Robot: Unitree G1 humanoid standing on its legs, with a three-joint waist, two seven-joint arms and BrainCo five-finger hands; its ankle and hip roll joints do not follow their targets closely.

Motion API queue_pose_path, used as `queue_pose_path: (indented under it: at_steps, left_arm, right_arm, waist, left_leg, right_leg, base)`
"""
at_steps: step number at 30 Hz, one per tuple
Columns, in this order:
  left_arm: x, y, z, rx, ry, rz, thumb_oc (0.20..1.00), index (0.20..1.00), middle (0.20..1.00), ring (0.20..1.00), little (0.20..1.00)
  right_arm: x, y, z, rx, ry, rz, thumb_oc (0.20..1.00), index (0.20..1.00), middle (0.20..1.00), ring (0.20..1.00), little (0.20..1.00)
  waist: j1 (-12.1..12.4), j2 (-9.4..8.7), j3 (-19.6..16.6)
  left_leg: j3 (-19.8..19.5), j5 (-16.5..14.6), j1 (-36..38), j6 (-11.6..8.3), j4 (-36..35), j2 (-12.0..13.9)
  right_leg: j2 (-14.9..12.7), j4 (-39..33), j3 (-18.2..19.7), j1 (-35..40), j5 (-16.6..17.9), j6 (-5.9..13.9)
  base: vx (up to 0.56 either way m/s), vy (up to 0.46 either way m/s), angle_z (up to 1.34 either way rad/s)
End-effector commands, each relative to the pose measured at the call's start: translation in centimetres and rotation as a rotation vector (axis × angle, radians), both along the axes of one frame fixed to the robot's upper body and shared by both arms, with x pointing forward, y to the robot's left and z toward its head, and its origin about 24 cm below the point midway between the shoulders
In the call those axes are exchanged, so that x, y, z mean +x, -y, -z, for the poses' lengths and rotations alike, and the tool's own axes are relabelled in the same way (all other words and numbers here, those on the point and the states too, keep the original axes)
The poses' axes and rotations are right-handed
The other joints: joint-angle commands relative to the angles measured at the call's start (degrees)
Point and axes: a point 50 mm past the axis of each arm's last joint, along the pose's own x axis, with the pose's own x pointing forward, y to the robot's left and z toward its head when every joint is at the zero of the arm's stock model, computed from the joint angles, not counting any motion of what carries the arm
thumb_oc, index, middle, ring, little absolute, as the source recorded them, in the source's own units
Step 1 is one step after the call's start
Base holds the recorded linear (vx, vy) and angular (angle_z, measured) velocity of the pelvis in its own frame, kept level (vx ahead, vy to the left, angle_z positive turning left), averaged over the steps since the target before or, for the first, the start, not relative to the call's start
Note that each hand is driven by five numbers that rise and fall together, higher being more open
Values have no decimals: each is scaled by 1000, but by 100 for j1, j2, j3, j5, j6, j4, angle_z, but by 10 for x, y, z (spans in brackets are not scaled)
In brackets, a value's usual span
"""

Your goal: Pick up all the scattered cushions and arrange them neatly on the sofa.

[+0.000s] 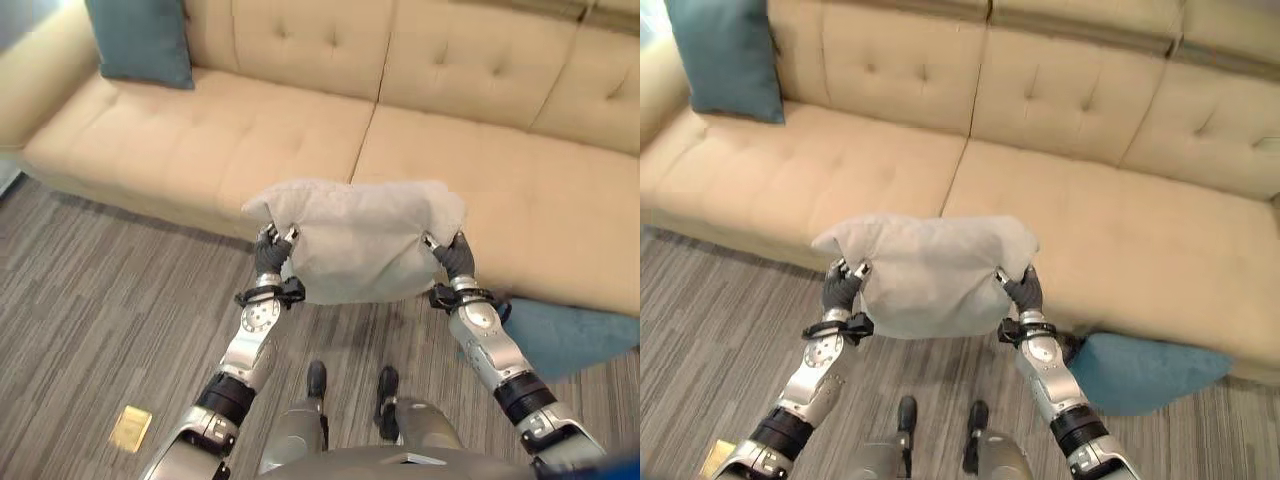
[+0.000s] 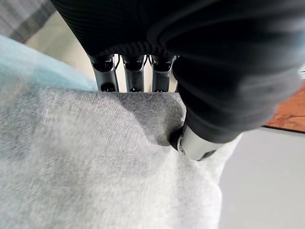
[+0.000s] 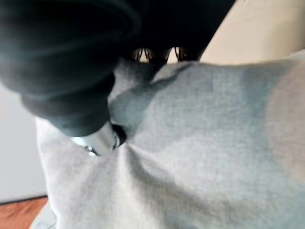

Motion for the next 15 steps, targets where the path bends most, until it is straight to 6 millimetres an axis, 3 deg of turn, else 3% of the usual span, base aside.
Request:
queue_pose_path:
  at_steps: [1,8,15]
  left_arm:
    - [26,31,-54,-24,258,143,200,200,200,200,200]
    - [14,31,-27,-13,148,171,200,200,200,200,200]
    - [3,17,-23,9,135,165,200,200,200,200,200]
  right_arm:
    - [17,-31,-59,79,278,-150,200,200,200,200,200]
    - [5,-15,-38,65,191,-113,200,200,200,200,200]
    - [5,-18,-38,89,180,-147,200,200,200,200,200]
  waist:
    - [-17,-29,-100]
    - [64,-82,-405]
    - [253,-79,-470]
  left_leg:
    - [-210,-274,-141,-494,408,269]
    - [90,-362,291,-539,301,234]
    - [42,-665,450,-179,185,-32]
  right_leg:
    - [-193,137,69,1,-19,483]
    - [-144,-620,-185,788,160,560]
    - [-398,-477,239,676,356,797]
  base:
    - [166,-48,11]
    - [116,27,25]
    - [62,208,-31]
